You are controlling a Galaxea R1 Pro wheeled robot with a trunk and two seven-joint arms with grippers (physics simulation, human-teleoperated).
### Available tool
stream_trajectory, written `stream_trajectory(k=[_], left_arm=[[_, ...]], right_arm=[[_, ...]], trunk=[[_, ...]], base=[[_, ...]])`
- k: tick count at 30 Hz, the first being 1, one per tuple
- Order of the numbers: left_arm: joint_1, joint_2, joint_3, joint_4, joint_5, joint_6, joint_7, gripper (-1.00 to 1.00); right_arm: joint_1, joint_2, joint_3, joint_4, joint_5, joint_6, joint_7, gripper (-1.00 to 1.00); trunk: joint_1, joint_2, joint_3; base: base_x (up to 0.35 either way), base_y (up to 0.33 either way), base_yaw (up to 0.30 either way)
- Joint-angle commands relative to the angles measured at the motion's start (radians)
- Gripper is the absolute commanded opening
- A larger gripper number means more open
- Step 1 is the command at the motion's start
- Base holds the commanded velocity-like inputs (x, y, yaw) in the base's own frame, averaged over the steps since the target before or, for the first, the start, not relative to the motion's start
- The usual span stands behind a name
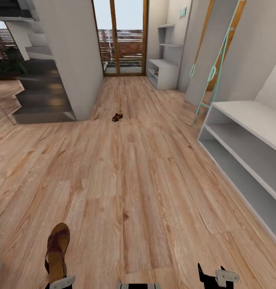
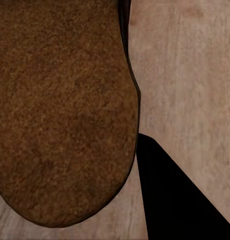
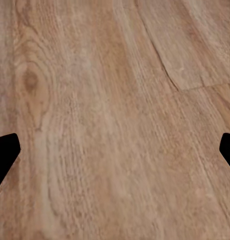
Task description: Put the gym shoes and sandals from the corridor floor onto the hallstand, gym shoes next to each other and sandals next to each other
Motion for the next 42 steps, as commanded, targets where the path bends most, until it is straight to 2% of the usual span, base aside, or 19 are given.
stream_trajectory(k=[1, 10, 22, 42], left_arm=[[0.000, 0.000, -0.001, 0.001, 0.000, -0.003, 0.003, -1.00], [0.000, 0.000, -0.001, 0.001, 0.000, -0.003, 0.002, -1.00], [0.000, 0.000, -0.001, 0.001, -0.001, -0.003, 0.001, -1.00], [-0.001, 0.000, -0.001, 0.001, -0.001, -0.003, 0.001, -1.00]], right_arm=[[0.000, 0.000, -0.002, 0.001, -0.002, -0.003, 0.002, 1.00], [0.000, 0.000, -0.002, -0.001, -0.001, -0.003, 0.003, 1.00], [0.000, -0.010, 0.001, 0.001, 0.004, -0.001, 0.007, 1.00], [0.000, -0.003, 0.001, 0.001, 0.004, -0.001, 0.004, 1.00]], trunk=[[0.000, 0.000, -0.001], [0.000, 0.000, -0.006], [0.000, 0.000, -0.006], [0.000, 0.000, -0.006]], base=[[0.338, 0.000, 0.262], [0.338, 0.000, 0.218], [0.339, -0.014, 0.011], [0.339, -0.074, 0.000]])
